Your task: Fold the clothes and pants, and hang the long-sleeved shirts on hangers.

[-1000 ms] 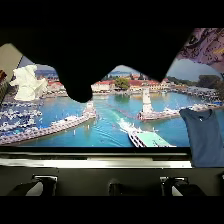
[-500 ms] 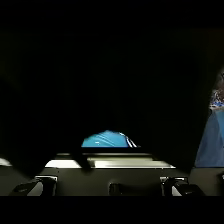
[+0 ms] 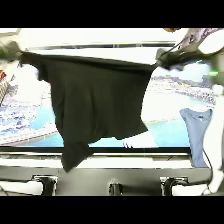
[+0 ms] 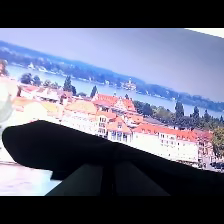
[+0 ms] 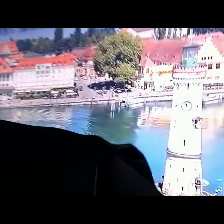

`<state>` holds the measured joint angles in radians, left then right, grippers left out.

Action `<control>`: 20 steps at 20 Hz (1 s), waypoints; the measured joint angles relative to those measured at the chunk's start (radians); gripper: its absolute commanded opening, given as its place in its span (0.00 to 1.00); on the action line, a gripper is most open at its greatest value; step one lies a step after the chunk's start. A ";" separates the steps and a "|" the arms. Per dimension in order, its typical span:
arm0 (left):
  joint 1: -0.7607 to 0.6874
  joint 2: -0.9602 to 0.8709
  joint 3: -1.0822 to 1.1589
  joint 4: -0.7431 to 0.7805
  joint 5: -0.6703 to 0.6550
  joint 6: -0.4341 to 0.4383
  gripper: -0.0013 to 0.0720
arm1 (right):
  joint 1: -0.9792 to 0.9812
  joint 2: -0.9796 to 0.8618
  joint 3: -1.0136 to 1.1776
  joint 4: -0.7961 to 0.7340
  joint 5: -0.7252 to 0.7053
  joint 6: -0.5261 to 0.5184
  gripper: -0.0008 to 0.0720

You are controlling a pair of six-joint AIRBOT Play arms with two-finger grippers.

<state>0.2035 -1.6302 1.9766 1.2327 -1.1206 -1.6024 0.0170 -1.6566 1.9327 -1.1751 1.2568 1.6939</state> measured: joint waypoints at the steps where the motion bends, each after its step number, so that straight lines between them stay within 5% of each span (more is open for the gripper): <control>1: -0.003 -0.069 0.000 -0.041 0.046 0.003 0.05 | 0.000 -0.079 0.000 0.016 -0.023 0.006 0.06; 6: -0.044 -0.298 -0.001 -0.148 0.239 0.006 0.08 | 0.000 -0.351 0.000 0.112 -0.142 0.035 0.06; 7: -0.051 -0.324 -0.001 -0.157 0.253 0.007 0.27 | 0.000 -0.378 0.000 0.123 -0.159 0.035 0.07; 9: -0.056 -0.359 0.000 -0.170 0.266 0.007 0.91 | -0.001 -0.412 0.001 0.140 -0.187 0.036 0.25; 10: -0.055 -0.369 0.001 -0.174 0.256 0.006 0.96 | -0.003 -0.420 0.002 0.150 -0.196 0.040 0.33; 14: 0.002 -0.344 0.020 -0.184 0.142 0.007 0.96 | -0.039 -0.386 0.005 0.178 -0.159 0.020 0.59; 20: 0.160 -0.189 -0.016 -0.101 -0.167 0.006 0.94 | -0.236 -0.264 -0.021 0.187 0.123 -0.189 0.59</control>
<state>0.3637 -1.8191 1.9606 1.1320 -1.2873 -1.5963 -0.2188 -1.9202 1.9121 -0.9886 1.3800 1.5051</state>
